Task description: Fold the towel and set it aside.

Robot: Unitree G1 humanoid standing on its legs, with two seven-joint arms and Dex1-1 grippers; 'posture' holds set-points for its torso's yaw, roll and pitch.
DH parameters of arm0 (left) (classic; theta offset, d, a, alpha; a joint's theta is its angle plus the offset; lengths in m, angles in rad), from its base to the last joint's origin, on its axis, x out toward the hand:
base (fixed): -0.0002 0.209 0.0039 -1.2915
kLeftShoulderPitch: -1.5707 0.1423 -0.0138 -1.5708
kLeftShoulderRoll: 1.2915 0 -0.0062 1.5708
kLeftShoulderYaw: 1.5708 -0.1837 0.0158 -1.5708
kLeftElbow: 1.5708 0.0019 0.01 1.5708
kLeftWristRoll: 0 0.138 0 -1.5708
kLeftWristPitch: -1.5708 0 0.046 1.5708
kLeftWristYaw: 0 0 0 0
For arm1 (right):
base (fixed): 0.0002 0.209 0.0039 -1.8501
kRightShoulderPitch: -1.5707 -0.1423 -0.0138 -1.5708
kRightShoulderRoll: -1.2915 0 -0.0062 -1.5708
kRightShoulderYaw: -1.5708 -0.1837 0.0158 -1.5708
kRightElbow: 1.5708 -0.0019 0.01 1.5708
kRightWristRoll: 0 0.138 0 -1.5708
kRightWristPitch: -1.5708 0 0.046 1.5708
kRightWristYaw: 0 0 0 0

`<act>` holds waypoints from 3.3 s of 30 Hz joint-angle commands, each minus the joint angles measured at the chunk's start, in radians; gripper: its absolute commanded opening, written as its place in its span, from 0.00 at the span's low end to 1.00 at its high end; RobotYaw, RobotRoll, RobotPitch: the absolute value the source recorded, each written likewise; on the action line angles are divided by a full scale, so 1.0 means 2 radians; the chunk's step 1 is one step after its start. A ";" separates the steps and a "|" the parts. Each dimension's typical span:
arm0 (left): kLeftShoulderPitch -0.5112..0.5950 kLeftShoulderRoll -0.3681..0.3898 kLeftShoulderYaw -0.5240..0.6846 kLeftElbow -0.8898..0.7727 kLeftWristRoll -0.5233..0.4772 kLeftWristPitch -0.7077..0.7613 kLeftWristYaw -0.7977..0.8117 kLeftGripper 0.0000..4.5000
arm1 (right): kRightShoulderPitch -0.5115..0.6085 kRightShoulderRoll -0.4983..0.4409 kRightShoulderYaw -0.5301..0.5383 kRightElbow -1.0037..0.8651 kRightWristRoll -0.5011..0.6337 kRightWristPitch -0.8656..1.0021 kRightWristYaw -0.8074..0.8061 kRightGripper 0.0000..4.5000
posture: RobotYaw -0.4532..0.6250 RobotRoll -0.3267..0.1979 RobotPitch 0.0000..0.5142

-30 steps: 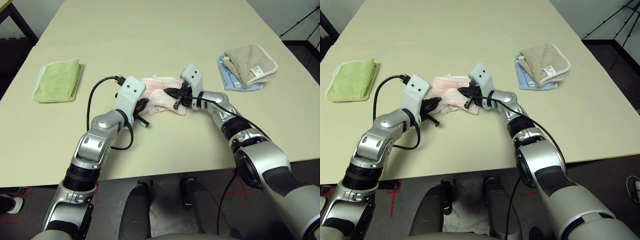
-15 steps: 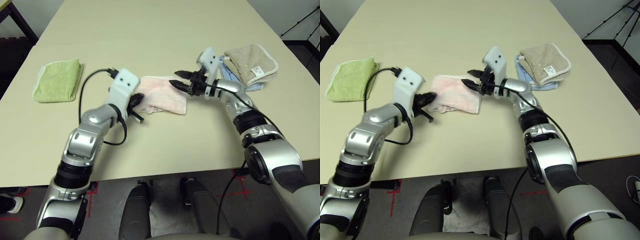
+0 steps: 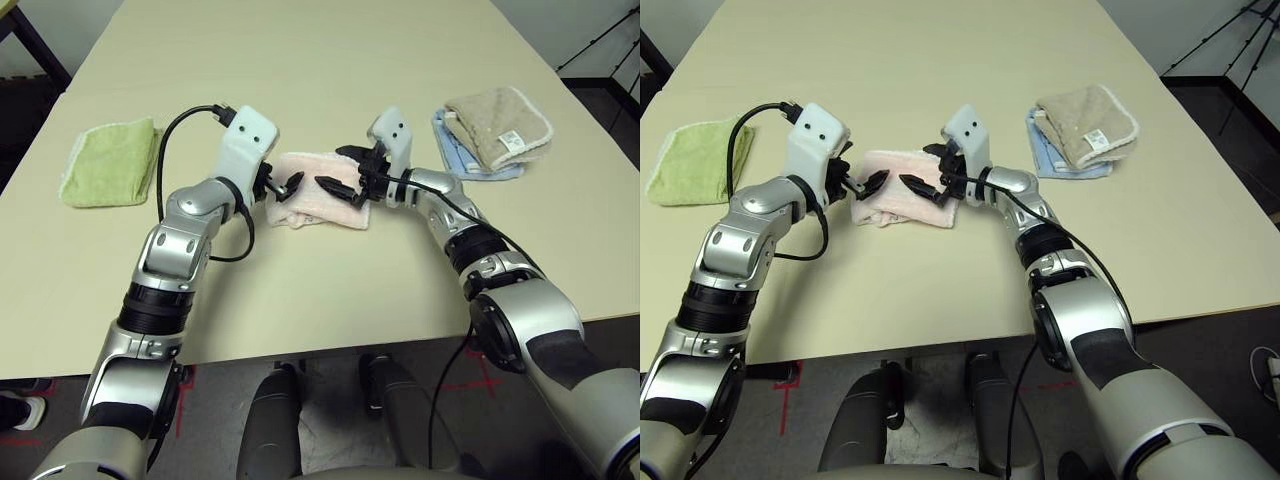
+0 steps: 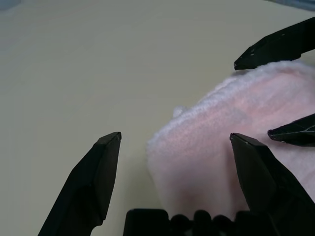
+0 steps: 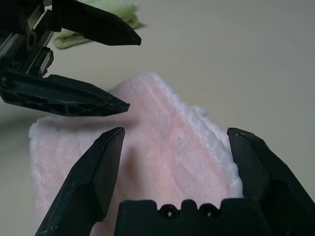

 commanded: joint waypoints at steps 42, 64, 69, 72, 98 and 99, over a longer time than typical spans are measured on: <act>0.192 0.019 0.203 -0.227 -0.214 0.127 0.043 1.00 | 0.188 -0.193 -0.045 -0.181 0.139 -0.015 0.242 1.00 | 0.40 0.62 0.30; 0.156 -0.001 0.202 -0.201 -0.262 0.235 0.086 1.00 | 0.179 -0.173 -0.048 -0.153 0.152 -0.061 0.264 1.00 | 0.38 0.62 0.33; 0.114 -0.046 0.255 -0.180 -0.309 0.370 0.128 1.00 | 0.175 -0.177 -0.049 -0.146 0.150 -0.066 0.269 1.00 | 0.38 0.62 0.33; 0.069 -0.080 0.301 -0.150 -0.310 0.437 0.151 1.00 | 0.176 -0.182 -0.050 -0.148 0.152 -0.065 0.271 1.00 | 0.37 0.62 0.33; -0.080 -0.126 0.366 0.106 -0.310 0.492 0.229 1.00 | 0.197 -0.201 -0.048 -0.180 0.150 -0.058 0.248 1.00 | 0.31 0.62 0.36; -0.082 -0.127 0.362 0.108 -0.308 0.492 0.227 1.00 | 0.197 -0.201 -0.047 -0.181 0.150 -0.058 0.248 1.00 | 0.31 0.62 0.36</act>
